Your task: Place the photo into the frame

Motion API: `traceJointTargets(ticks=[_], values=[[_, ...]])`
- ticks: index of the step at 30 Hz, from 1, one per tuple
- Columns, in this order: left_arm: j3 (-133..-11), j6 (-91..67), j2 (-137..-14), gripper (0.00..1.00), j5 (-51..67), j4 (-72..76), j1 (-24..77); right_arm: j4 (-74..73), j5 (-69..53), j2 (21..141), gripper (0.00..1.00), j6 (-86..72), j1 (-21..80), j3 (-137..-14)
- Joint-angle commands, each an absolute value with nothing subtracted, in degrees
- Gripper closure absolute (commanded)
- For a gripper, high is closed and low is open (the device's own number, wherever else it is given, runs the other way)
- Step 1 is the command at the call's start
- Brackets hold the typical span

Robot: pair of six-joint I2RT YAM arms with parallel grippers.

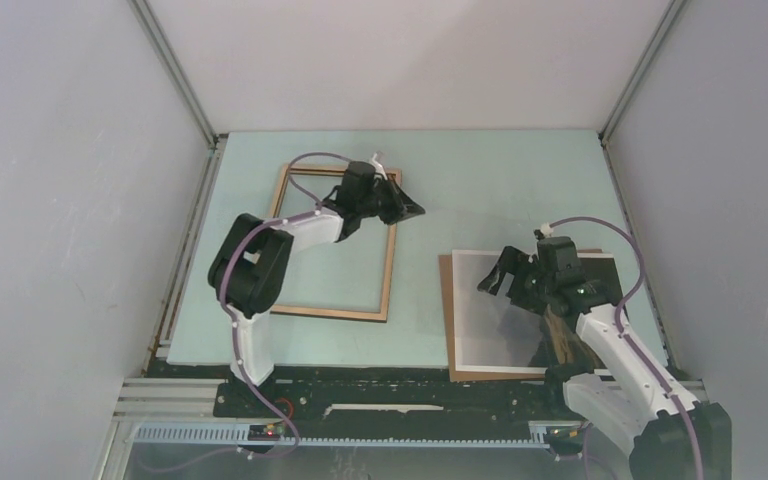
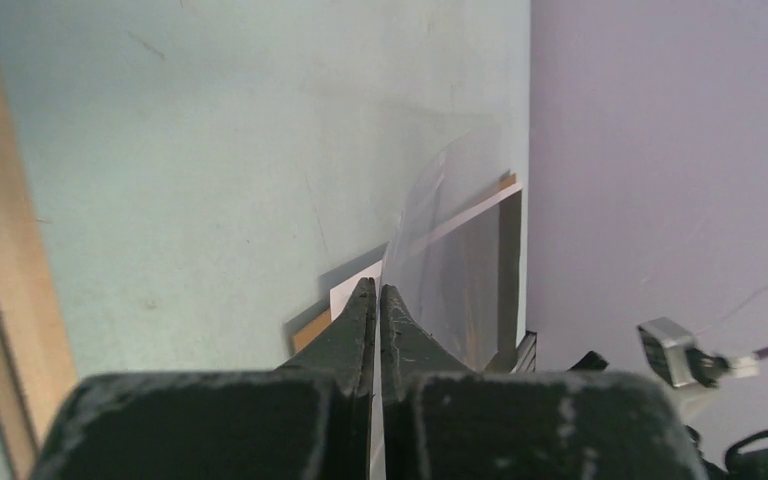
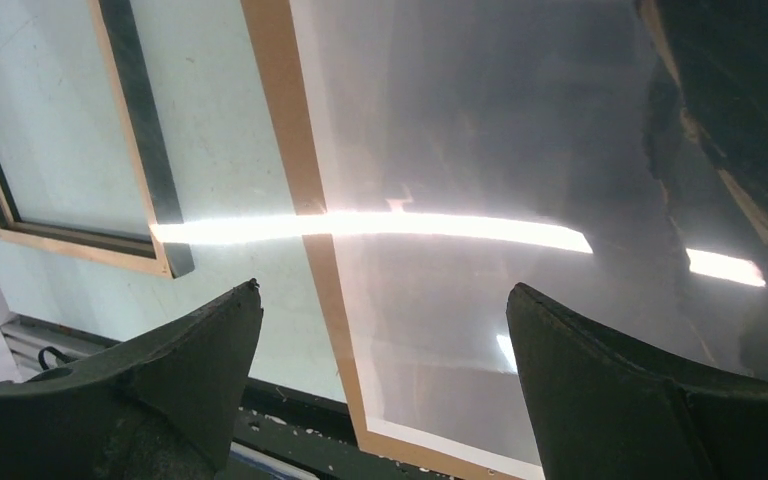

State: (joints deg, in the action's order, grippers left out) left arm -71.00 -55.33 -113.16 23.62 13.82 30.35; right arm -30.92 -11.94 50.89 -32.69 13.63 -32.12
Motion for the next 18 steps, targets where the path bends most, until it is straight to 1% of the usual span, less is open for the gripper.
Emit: traceJointTargets(ticks=[1, 5, 8, 12, 18], values=[[-68.4, -52.8, -106.6, 1.0, 26.2, 13.2, 27.5, -29.0, -14.9, 52.3, 0.0, -32.3, 13.6, -33.8], [-64.4, -52.4, -103.6, 1.0, 26.5, 12.8, 23.5, -28.6, -16.6, 53.7, 0.0, -32.5, 13.5, -33.7], [-62.1, -51.5, -102.0, 1.0, 27.0, 10.7, 20.2, -26.3, -20.0, 54.2, 0.0, -34.0, 12.5, -33.2], [-57.9, -50.6, -98.5, 1.0, 26.1, 8.8, 15.6, -21.9, -22.2, 54.6, 0.0, -38.4, 12.3, -30.8], [-48.1, -51.8, -91.6, 1.0, 22.7, 9.6, 9.7, -13.6, -23.9, 55.2, 0.0, -47.4, 12.1, -25.2]])
